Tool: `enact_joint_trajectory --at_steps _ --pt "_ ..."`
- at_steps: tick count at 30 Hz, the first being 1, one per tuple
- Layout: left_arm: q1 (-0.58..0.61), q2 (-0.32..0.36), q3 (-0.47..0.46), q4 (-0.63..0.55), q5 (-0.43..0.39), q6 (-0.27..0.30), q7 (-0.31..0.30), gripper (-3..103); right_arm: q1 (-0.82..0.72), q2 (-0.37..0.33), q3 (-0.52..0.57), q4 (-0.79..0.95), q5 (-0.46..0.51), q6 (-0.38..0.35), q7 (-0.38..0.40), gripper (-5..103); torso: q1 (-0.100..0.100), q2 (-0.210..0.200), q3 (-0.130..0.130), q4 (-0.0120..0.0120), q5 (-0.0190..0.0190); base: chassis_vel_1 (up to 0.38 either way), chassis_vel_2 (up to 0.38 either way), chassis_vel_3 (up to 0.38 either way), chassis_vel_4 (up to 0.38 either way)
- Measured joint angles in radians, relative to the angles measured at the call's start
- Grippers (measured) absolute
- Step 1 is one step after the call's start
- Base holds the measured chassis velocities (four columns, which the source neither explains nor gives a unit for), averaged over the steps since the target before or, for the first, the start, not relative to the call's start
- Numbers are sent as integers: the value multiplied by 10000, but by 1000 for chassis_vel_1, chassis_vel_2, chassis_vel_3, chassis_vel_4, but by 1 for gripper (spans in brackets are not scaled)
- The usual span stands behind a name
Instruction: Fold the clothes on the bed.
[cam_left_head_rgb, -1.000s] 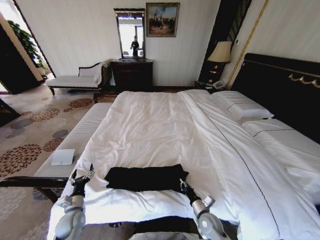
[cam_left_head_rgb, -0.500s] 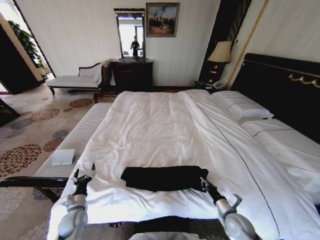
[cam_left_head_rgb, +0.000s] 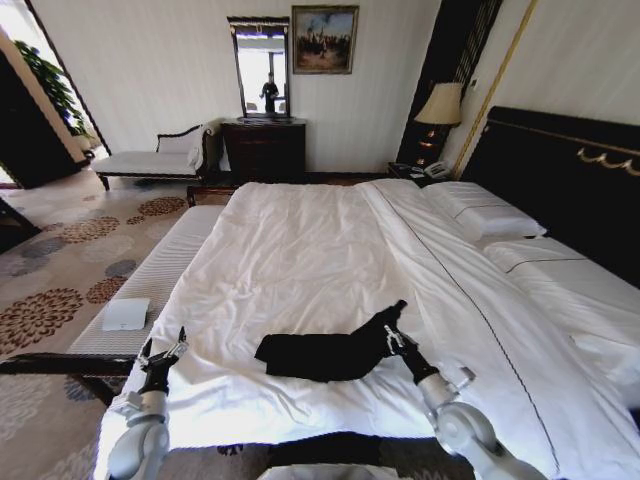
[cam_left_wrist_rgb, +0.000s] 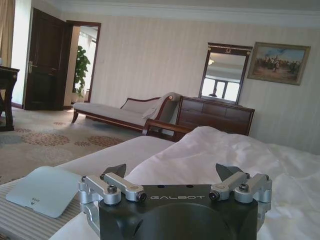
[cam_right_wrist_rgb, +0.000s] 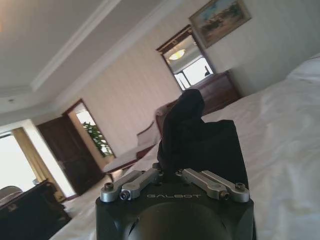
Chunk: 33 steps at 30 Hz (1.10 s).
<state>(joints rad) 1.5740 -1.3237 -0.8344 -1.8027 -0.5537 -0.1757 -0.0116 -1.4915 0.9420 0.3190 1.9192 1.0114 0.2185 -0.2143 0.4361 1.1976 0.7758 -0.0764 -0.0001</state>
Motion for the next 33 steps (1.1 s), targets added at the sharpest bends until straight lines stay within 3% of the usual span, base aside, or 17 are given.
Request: enact_joint_trajectory --at_steps 3,9,18,26,33 --pt "-37 147 16 -1 -6 78 -50 100 354 159 -545 -255 -91 25 -370 3 0 0 -1 -12 0 0 0 0 0" --pt "164 224 -201 -7 -3 115 -210 100 1624 479 -2504 -1226 -231 87 -1061 3 0 0 0 -5 0 0 0 0 0" --pt "127 234 -334 5 -31 130 -362 100 3610 395 -5035 -2399 -282 214 -1169 3 0 -1 0 -6 0 0 0 0 0" --pt "39 82 -283 117 -33 126 -380 100 4672 121 -6392 -2732 -207 175 -847 3 0 -1 0 -7 0 0 0 0 0" --pt "52 76 -302 242 -73 80 -395 100 4981 234 -6757 -3295 -225 193 -809 3 0 -1 0 -7 1 0 0 0 0"
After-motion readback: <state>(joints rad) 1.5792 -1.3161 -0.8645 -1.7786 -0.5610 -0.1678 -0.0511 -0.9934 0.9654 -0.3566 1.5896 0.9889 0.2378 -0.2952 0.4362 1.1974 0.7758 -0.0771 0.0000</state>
